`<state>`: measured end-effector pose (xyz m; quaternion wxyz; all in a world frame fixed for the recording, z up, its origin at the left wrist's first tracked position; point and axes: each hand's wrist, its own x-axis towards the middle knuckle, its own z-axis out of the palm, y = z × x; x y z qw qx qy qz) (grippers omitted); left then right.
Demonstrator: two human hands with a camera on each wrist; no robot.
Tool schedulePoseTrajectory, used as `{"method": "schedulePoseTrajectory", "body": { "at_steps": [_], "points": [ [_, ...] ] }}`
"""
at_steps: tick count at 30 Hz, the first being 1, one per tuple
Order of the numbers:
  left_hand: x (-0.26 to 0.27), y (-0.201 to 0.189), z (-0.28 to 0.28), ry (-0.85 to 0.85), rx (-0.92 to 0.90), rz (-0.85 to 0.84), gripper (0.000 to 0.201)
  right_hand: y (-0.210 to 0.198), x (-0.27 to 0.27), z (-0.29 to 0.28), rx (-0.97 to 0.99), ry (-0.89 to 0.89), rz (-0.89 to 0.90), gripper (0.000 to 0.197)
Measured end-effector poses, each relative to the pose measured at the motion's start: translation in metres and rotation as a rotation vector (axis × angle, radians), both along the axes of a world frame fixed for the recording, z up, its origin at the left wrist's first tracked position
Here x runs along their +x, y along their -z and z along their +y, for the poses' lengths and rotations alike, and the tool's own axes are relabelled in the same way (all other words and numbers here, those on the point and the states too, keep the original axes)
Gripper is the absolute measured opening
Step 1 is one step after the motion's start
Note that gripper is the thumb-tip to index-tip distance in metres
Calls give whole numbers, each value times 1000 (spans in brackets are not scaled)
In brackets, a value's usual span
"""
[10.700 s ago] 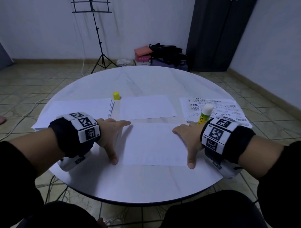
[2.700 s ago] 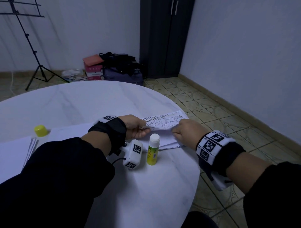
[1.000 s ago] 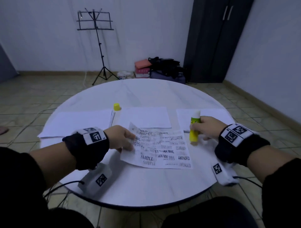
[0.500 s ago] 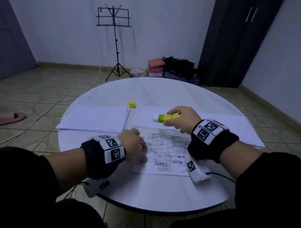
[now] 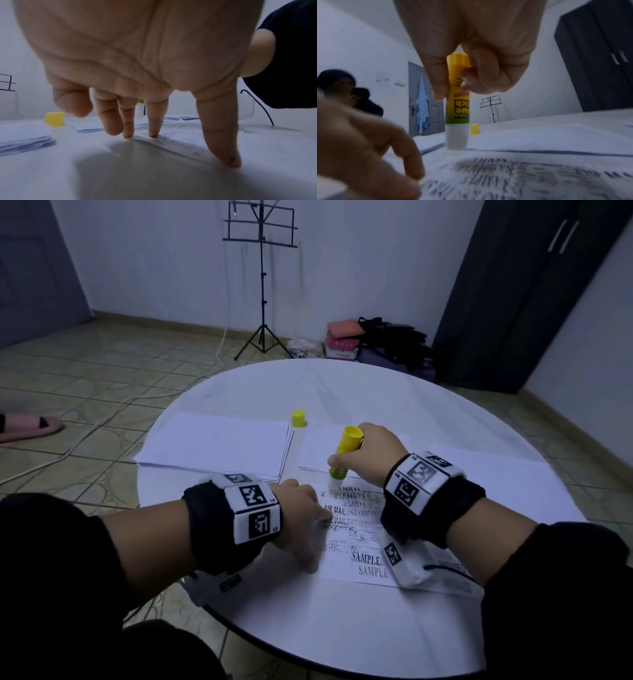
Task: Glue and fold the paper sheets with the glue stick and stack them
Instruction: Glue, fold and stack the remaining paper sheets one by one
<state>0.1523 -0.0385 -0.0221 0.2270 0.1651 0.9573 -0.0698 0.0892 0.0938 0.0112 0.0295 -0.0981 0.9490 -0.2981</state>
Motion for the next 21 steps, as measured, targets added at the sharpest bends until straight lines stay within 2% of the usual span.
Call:
{"method": "schedulePoseTrajectory", "body": {
  "at_steps": [4, 8, 10, 12, 14, 18, 21],
  "points": [
    [-2, 0, 1, 9, -2, 6, 72, 8, 5, -8, -5, -65, -8, 34],
    [-4, -1, 3, 3, 9, 6, 63, 12, 5, -6, 42, -80, -15, 33],
    [-6, 0, 4, -10, 28, 10, 69, 12, 5, 3, 56, -68, -23, 33],
    [-7, 1, 5, -40, 41, 13, 76, 11, 5, 17, 74, -47, -32, 33],
    [-8, 1, 7, -60, 66, 30, 75, 11, 6, 37, 79, -2, -44, 30],
    [-10, -1, 8, -84, 32, 29, 98, 12, 7, 85, 89, 115, -47, 29],
    [-10, -3, 8, -60, -6, 34, 98, 12, 7, 113, 119, 184, -34, 25]
  ]
}}
